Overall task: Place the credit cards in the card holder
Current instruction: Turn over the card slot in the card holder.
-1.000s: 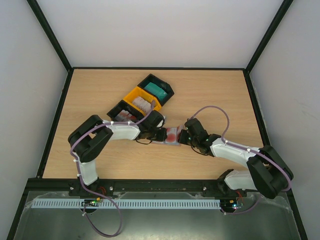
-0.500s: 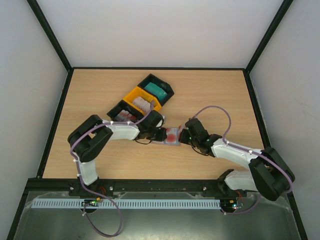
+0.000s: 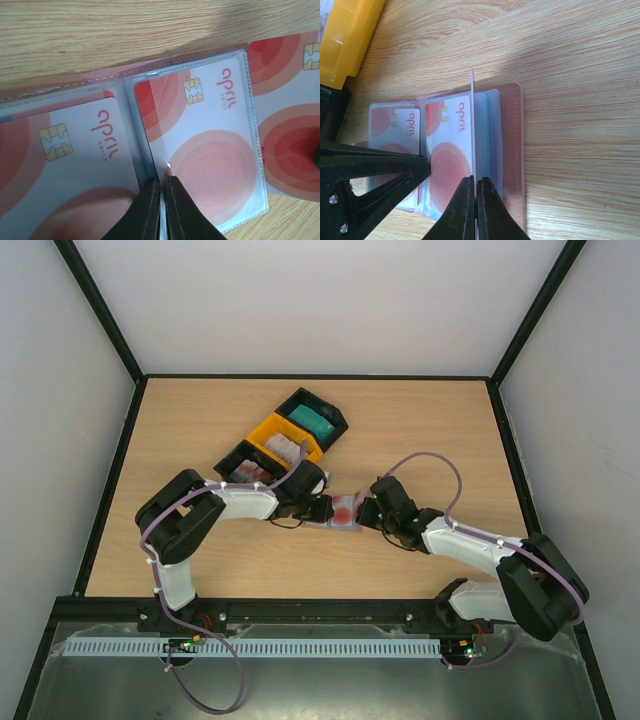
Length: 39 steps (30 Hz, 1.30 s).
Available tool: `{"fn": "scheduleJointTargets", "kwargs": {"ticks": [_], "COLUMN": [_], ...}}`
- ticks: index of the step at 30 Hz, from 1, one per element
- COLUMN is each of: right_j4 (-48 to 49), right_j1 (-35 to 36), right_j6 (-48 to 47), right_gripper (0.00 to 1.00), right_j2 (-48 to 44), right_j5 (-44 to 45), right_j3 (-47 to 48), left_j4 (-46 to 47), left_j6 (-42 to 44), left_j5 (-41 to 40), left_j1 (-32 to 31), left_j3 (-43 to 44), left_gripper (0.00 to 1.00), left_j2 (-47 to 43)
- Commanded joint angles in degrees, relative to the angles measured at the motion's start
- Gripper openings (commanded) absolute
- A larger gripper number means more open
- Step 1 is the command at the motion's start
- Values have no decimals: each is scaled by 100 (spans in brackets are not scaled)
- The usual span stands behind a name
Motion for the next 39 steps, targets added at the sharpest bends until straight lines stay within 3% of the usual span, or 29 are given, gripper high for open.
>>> {"fn": "scheduleJointTargets", "kwargs": {"ticks": [1, 8, 15, 21, 30, 39], "right_j4": [205, 368, 692, 1195, 762, 632], "right_j1": [2, 2, 4, 10, 46, 80], "right_j6": [205, 388, 415, 437, 357, 370], "right_gripper": [2, 2, 2, 2, 2, 2], "right_j2": [13, -4, 162, 529, 419, 415], "right_j5": [-137, -339, -636, -1068, -405, -290], "right_j3": [55, 61, 125, 203, 236, 194], "left_j4": [-698, -750, -917, -994, -923, -883], "left_j6": [119, 116, 19, -20, 79, 93], "left_j5": [-574, -603, -720, -846, -743, -538], "left_j1": [137, 136, 145, 161, 197, 197], "left_j3": [-287, -270, -189, -199, -301, -371], "left_gripper": [7, 12, 26, 28, 15, 4], "left_j2": [342, 123, -565, -869, -413, -158]}}
